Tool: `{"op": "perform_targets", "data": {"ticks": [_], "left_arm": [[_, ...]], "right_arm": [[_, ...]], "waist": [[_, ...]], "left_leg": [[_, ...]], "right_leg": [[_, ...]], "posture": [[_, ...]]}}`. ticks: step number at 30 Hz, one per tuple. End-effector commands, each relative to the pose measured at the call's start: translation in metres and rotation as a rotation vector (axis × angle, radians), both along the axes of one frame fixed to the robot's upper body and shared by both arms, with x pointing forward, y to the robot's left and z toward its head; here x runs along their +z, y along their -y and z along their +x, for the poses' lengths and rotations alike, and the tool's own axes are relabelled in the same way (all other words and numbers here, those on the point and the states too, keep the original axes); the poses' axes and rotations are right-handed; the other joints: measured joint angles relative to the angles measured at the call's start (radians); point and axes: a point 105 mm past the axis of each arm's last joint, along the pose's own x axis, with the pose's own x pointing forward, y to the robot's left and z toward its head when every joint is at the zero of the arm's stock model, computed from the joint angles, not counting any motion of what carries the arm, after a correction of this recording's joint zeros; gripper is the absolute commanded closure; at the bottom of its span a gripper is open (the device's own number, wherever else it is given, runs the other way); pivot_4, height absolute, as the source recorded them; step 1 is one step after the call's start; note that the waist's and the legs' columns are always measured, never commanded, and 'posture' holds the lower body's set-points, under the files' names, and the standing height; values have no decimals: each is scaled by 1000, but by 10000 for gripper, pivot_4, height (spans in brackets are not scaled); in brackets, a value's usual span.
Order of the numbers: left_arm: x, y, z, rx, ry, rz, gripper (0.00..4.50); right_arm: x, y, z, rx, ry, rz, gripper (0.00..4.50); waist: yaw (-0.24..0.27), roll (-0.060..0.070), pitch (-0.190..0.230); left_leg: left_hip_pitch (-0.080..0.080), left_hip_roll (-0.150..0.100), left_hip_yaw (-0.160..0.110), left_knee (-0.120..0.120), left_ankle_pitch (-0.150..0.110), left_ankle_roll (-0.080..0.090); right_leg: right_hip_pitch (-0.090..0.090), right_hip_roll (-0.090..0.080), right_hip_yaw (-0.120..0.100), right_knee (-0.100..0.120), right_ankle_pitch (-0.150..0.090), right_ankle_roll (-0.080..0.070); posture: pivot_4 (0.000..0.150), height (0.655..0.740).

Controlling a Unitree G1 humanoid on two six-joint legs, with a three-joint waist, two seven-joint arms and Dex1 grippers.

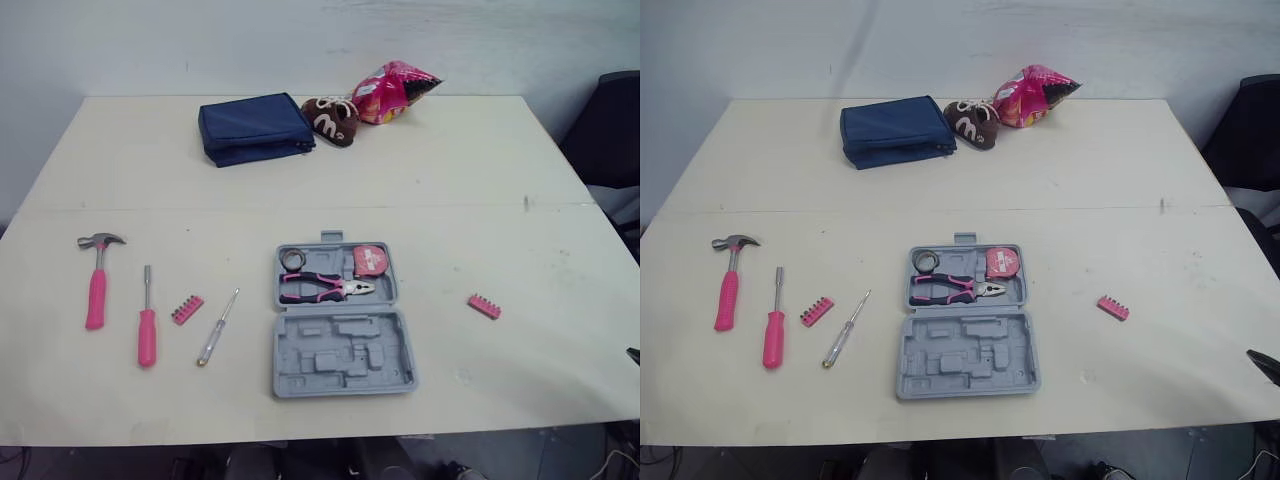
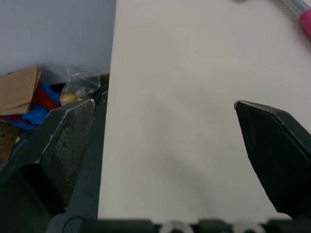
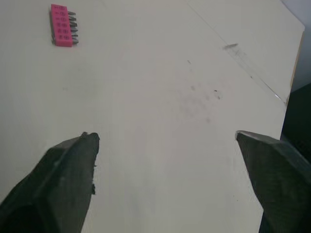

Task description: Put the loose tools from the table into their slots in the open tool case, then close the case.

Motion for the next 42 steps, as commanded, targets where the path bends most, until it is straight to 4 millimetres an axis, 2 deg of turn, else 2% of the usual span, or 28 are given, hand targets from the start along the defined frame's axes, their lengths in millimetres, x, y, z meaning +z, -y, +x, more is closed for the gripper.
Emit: {"op": "perform_targets", "data": {"ticks": [1,5,9,13,16,18,20,23,31,35,42], "left_arm": [[9,19,12,-107,49,18,0],[7,47,26,-206,53,-15,0],[7,106,37,-378,29,-116,0],[6,167,35,-514,-52,-207,0],[1,204,32,-575,-110,-215,0],[-5,223,30,-589,-141,-219,0],[-20,247,27,-617,-239,-197,0],[-29,274,33,-594,-256,-180,0],[-48,299,54,-461,-220,-183,0],[-59,322,60,-481,-242,-244,0],[-76,328,67,-456,-316,-225,0]], "right_arm": [[11,-39,16,156,102,82,525],[22,-89,31,334,176,219,525],[33,-143,37,563,241,304,525],[37,-181,39,715,250,393,525],[34,-200,35,833,223,410,525],[35,-208,36,875,221,430,525],[35,-216,36,924,219,443,525],[32,-227,35,994,203,456,525],[30,-232,36,1001,203,464,525],[29,-231,33,987,204,463,525],[29,-230,29,961,212,460,525]], "waist": [[-1,0,0],[-1,0,0],[1,0,0],[3,-1,0],[6,-1,0],[6,0,1],[6,0,1],[7,0,1],[24,1,1],[31,1,1],[36,2,0]], "left_leg": [[0,0,-1,-1,2,-2],[0,0,-2,-1,3,-1],[0,0,-4,-1,3,-1],[-3,0,-5,1,4,-1],[-3,-1,-5,2,4,-1],[-2,-2,-6,3,4,-1],[-2,-2,-6,4,5,0],[-1,-2,-6,4,5,0],[-3,-1,-6,13,4,-1],[-3,-1,-6,15,4,-1],[-2,-1,-6,16,4,-1]], "right_leg": [[0,0,0,0,0,0],[0,1,-2,4,0,1],[0,1,-2,4,1,1],[0,1,-2,3,1,3],[1,1,-2,3,2,3],[2,1,-2,2,2,3],[2,1,-1,2,2,4],[3,1,-1,2,2,4],[4,3,1,3,2,4],[6,4,1,3,3,5],[6,4,1,3,3,5]], "posture": [[1500,7400],[1500,7400],[1500,7400],[1500,7400],[1500,7400],[1500,7400],[1500,7400],[1500,7400],[1500,7400],[1500,7400],[1500,7400]]}}
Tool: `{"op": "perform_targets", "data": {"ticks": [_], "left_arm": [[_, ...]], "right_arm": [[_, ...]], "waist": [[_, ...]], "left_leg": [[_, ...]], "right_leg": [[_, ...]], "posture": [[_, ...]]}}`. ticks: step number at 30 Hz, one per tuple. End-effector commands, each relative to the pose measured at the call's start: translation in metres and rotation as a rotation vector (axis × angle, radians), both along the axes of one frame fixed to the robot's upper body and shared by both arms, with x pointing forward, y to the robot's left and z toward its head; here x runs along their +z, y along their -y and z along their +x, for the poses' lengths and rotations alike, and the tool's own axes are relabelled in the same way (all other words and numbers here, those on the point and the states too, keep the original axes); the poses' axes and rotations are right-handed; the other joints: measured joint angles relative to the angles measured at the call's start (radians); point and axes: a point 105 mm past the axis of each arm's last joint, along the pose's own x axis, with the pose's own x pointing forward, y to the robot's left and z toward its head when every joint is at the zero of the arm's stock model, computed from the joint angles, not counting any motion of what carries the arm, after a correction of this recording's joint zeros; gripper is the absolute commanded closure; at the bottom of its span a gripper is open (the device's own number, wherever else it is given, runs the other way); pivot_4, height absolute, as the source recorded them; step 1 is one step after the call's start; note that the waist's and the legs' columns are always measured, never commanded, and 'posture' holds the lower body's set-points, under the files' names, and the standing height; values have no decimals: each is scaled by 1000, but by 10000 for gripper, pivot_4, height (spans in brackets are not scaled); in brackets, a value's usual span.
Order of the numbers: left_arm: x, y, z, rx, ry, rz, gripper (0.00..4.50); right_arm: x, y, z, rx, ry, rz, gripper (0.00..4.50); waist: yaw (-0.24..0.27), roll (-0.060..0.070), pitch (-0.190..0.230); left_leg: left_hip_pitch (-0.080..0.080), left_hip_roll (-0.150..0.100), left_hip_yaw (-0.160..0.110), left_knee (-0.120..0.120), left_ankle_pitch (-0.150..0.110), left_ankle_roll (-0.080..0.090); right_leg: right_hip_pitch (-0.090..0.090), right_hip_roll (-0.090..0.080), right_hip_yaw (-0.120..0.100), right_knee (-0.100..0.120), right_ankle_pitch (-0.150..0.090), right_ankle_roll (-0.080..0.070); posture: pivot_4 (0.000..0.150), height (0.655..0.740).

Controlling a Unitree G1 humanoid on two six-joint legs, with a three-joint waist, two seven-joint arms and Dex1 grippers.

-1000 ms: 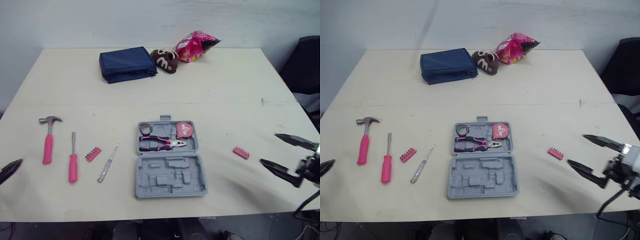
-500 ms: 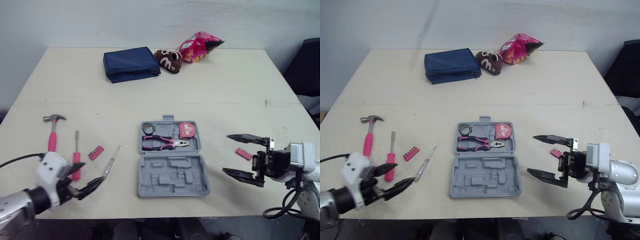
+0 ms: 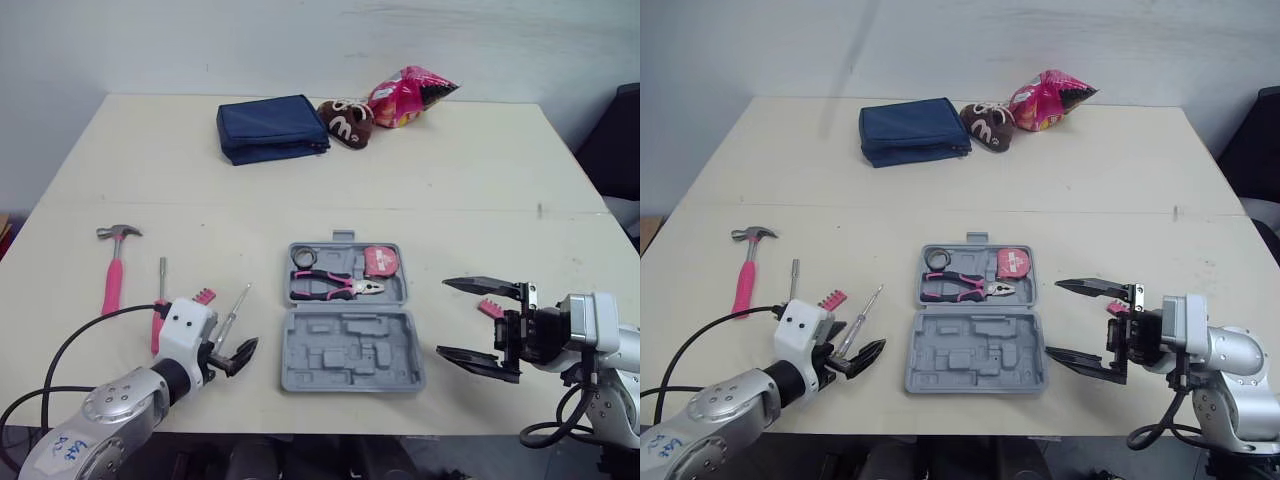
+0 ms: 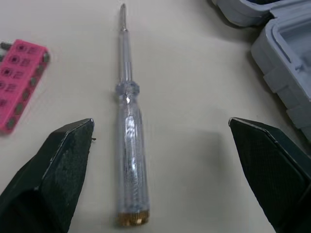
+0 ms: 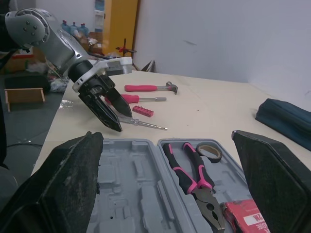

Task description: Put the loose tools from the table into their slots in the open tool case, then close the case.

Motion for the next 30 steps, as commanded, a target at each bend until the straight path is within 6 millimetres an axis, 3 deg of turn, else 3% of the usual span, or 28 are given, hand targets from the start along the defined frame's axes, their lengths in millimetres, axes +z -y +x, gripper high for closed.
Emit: {"op": "perform_targets", "data": {"ticks": [1,4,14,16,19,23,27,30], "left_arm": [[-10,4,0,-4,-41,24,0],[-11,11,2,-25,-48,27,0],[-23,-9,0,78,-99,171,43237],[-21,-10,2,76,-83,166,44659],[5,-3,17,51,66,60,44659],[47,7,31,-137,288,7,44659],[75,36,23,-618,427,78,44659],[81,51,20,-832,407,74,44659]], "right_arm": [[9,1,-5,-22,54,-4,525],[8,2,-6,-43,44,-5,525],[11,8,-6,-80,44,-15,0],[10,9,-6,-81,45,-16,0],[10,12,-6,-95,53,-18,0],[9,20,-6,-125,58,-30,0],[3,33,-8,-179,37,-60,0],[0,39,-8,-215,28,-70,0]], "waist": [[0,2,-1],[4,5,-3],[17,6,-3],[16,7,-4],[18,8,-4],[22,6,-3],[23,6,-3],[20,8,-4]], "left_leg": [[0,0,0,0,0,0],[1,0,0,0,0,0],[2,-2,0,0,0,1],[3,-1,0,0,0,1],[3,-1,0,-1,0,1],[2,-1,0,0,0,1],[0,-2,0,-1,0,1],[0,-3,2,-2,-1,2]], "right_leg": [[0,0,0,0,0,0],[1,0,0,0,0,0],[2,-2,0,-1,0,1],[3,-1,0,-1,0,1],[3,-1,0,-1,0,0],[2,-1,0,-1,0,0],[2,-2,-1,-3,0,0],[2,-4,-1,-6,1,1]], "posture": [[1500,7400],[1500,7400],[1500,7400],[1500,7400],[1500,7400],[1500,7400],[1500,7400],[1500,7400]]}}
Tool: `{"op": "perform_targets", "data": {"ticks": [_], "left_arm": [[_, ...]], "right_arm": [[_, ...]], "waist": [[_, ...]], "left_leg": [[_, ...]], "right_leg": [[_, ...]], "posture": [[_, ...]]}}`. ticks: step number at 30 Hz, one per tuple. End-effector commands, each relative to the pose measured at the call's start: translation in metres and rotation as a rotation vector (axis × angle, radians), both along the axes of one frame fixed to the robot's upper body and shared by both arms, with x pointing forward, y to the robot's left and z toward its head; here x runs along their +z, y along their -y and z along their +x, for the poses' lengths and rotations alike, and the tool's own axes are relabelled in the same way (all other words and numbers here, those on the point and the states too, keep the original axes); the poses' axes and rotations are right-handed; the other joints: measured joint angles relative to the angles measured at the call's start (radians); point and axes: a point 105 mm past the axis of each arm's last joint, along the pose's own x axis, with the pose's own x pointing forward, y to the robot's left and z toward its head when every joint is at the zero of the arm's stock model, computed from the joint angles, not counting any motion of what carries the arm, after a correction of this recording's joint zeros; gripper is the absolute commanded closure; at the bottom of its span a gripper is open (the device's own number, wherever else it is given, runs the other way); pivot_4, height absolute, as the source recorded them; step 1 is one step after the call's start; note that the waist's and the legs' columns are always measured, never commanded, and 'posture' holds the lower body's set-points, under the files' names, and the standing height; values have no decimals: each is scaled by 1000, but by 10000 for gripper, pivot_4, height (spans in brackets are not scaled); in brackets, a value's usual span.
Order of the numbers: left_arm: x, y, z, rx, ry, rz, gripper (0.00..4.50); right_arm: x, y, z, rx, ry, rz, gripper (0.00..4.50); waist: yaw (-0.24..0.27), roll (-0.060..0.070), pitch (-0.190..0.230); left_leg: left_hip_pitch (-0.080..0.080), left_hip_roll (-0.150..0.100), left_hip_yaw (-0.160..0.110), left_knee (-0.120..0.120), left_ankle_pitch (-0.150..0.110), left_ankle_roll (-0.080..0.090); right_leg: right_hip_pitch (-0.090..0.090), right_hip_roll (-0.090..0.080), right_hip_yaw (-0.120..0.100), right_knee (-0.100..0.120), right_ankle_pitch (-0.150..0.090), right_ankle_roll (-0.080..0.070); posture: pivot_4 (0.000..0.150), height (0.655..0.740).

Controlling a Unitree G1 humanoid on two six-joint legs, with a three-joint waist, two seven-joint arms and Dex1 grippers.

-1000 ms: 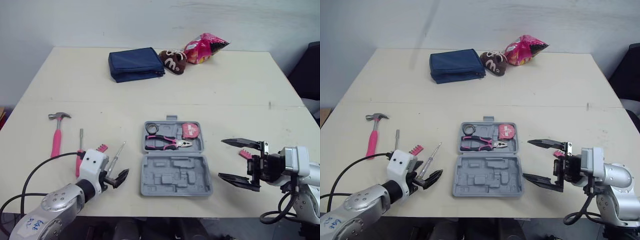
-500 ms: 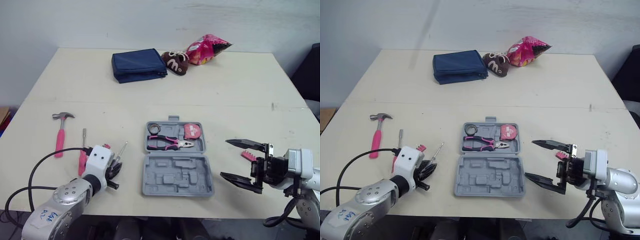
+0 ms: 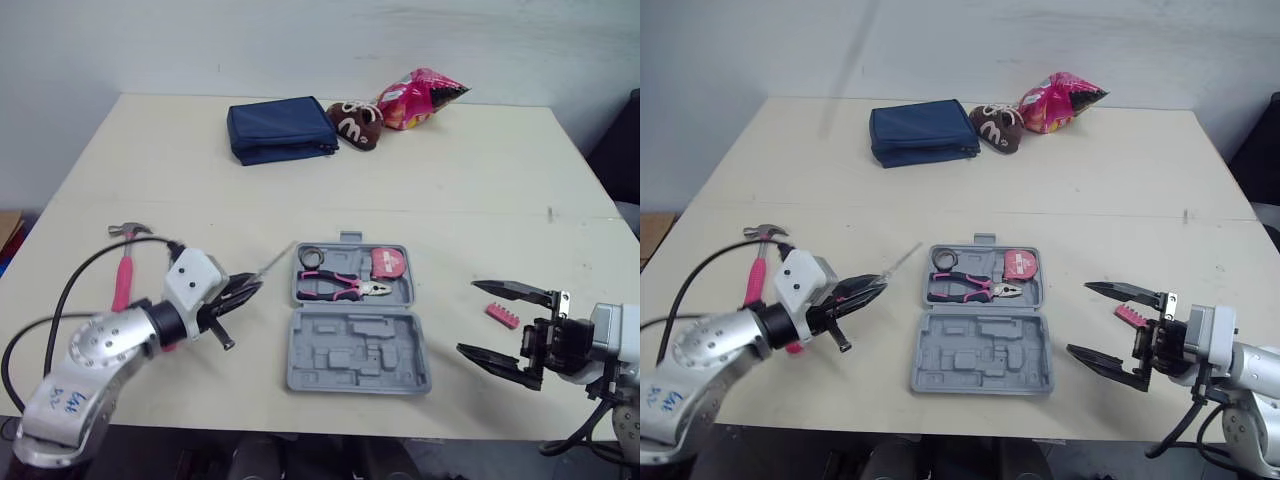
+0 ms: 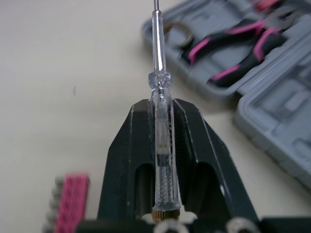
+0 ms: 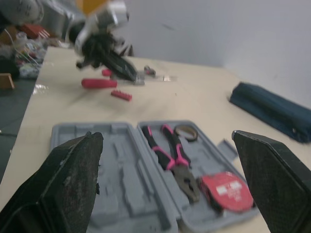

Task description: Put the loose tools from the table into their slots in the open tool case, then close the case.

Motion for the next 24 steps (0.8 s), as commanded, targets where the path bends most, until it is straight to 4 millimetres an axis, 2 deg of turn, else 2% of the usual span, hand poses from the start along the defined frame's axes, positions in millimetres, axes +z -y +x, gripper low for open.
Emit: {"op": "perform_targets", "data": {"ticks": [1,5,8,12,14,17,24], "left_arm": [[6,28,-11,-311,-24,53,44659],[-5,51,-11,-518,-88,239,44659],[-15,67,8,-503,-133,345,44659],[-23,89,21,-509,-139,444,44659],[-27,94,28,-480,-133,482,44659],[-26,102,22,-516,-174,462,44659],[-32,105,20,-475,-289,509,44659]], "right_arm": [[4,11,-2,-51,38,-23,0],[2,17,-4,-83,33,-28,0],[-2,18,-10,-95,20,-40,0],[-4,19,-16,-117,18,-45,0],[-4,19,-17,-129,20,-41,0],[-3,18,-20,-141,20,-37,0],[-4,17,-23,-161,22,-32,0]], "waist": [[-2,0,0],[-1,1,0],[0,1,1],[0,1,1],[-4,1,1],[-4,1,1],[0,1,1]], "left_leg": [[0,0,1,0,0,1],[-1,0,1,1,0,1],[-1,-1,1,2,0,1],[-2,0,1,3,0,1],[-2,0,2,3,0,1],[-2,3,2,3,1,-1],[-2,4,1,4,3,-3]], "right_leg": [[0,0,1,-1,0,1],[0,2,1,-1,1,3],[0,6,3,-2,2,3],[-1,12,6,-1,2,4],[-1,12,7,-1,2,5],[-3,12,8,0,2,5],[-5,12,8,6,1,3]], "posture": [[1500,7400],[1500,7400],[1500,7400],[1500,7400],[1500,7400],[1500,7400],[1500,7400]]}}
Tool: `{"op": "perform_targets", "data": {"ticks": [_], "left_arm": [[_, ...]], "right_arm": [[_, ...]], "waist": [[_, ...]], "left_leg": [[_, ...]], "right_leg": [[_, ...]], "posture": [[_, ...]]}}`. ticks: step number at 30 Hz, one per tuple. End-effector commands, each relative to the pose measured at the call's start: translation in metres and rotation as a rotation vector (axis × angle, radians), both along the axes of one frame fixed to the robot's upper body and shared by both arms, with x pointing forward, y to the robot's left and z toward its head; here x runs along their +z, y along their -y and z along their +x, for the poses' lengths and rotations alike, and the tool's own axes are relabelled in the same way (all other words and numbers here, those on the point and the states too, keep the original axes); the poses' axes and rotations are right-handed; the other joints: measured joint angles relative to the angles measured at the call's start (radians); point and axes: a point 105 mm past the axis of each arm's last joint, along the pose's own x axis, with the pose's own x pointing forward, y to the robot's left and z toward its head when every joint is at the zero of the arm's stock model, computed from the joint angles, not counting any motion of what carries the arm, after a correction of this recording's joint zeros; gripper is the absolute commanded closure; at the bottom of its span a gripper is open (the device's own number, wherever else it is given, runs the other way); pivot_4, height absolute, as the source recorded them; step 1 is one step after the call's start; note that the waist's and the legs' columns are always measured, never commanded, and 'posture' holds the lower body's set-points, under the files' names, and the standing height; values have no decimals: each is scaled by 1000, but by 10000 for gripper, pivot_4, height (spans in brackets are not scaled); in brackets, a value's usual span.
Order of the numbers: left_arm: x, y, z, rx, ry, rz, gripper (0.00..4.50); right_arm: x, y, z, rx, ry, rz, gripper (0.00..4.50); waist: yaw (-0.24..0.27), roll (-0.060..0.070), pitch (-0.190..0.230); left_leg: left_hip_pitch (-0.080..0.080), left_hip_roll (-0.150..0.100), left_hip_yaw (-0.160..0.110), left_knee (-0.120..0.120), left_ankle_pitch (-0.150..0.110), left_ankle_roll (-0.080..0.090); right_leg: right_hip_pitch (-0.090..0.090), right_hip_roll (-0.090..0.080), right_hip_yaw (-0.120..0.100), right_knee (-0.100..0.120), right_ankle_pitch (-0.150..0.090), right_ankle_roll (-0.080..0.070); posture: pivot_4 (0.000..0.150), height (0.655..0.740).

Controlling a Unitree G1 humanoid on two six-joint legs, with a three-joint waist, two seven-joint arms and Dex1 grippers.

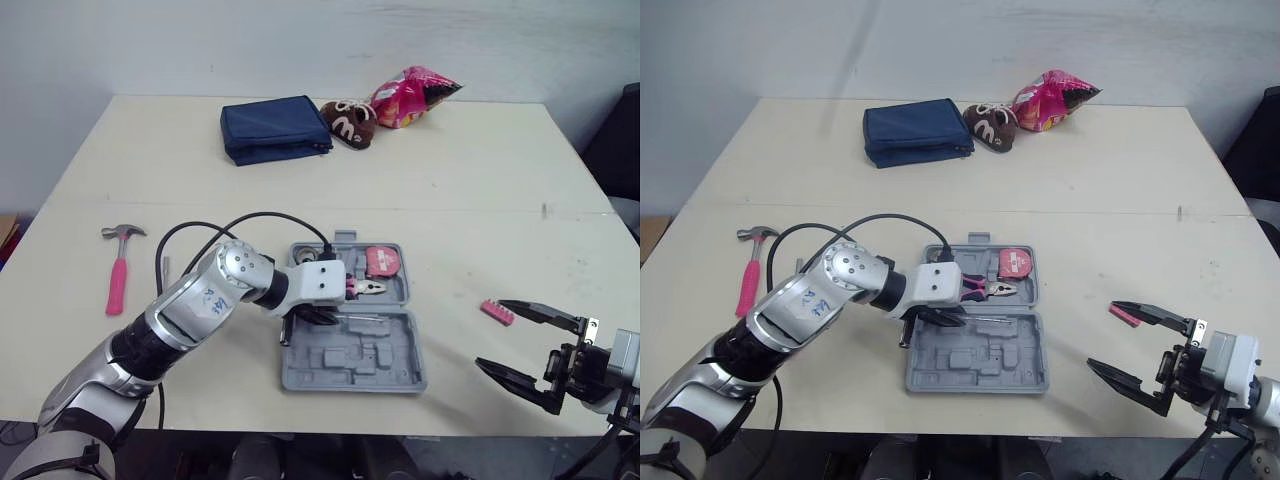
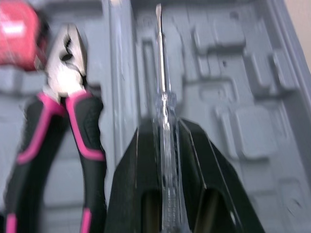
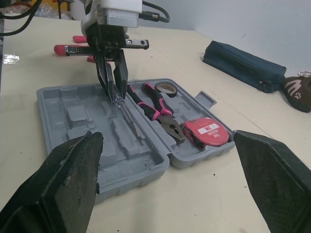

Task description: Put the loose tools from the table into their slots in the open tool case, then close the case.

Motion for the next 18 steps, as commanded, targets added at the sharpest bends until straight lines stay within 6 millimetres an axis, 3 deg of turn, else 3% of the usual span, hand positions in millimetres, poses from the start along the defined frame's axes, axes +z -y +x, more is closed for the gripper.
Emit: {"op": "perform_targets", "data": {"ticks": [1,6,11,18], "left_arm": [[-1,3,-2,2,2,41,44659],[-6,2,-2,25,18,85,44659],[-9,-5,13,138,89,118,44659],[-8,-4,6,99,90,124,44659]], "right_arm": [[10,-3,-3,2,59,-13,0],[11,-4,-4,-1,59,-13,0],[12,-3,-5,-2,58,-16,0],[11,-4,-6,-1,55,-14,0]], "waist": [[0,0,0],[0,0,0],[0,0,0],[0,0,0]], "left_leg": [[0,0,0,0,0,0],[0,1,0,0,0,0],[0,1,0,0,0,0],[0,2,-1,0,0,0]], "right_leg": [[0,0,0,0,0,0],[0,0,0,0,0,0],[0,0,0,0,0,0],[1,0,0,0,0,0]], "posture": [[1500,7400],[1500,7400],[1500,7400],[1500,7400]]}}
